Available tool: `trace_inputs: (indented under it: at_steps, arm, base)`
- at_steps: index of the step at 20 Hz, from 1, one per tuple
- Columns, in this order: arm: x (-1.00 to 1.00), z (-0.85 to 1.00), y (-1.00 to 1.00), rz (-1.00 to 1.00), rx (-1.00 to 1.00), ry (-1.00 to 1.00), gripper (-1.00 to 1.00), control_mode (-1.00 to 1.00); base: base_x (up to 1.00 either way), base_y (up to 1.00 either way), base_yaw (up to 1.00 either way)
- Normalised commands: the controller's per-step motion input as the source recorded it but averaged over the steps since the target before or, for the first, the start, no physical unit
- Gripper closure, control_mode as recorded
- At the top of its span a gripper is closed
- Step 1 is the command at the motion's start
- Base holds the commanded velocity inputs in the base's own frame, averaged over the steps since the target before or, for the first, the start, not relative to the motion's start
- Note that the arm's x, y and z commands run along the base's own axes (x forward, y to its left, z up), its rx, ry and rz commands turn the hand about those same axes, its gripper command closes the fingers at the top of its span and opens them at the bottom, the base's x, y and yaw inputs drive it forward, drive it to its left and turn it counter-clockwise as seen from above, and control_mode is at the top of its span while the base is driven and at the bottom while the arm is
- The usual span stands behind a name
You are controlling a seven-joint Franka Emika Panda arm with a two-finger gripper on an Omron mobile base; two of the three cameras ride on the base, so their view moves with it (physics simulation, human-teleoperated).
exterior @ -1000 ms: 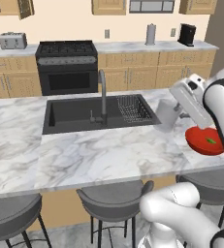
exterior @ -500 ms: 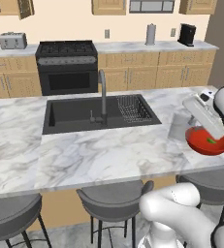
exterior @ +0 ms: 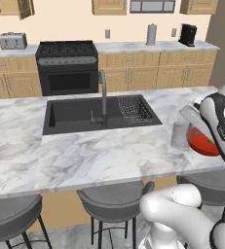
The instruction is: There is a bowl on the dining counter. Grab a lemon wedge from the fridge and place it in the bowl. Then get the liquor bottle and glass cup from the cabinet and place them next to the bowl.
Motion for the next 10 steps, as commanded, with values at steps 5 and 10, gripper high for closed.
trace_inputs:
  at_steps: [5,10]
  arm:
    - [0.35,-0.46,-0.05,-0.11,-0.20,0.02,1.00,-1.00]
    - [0.38,-0.47,-0.17,-0.05,-0.17,0.00,1.00,-1.00]
  base:
    - [0.00,0.00,0.00]
    - [0.00,0.00,0.00]
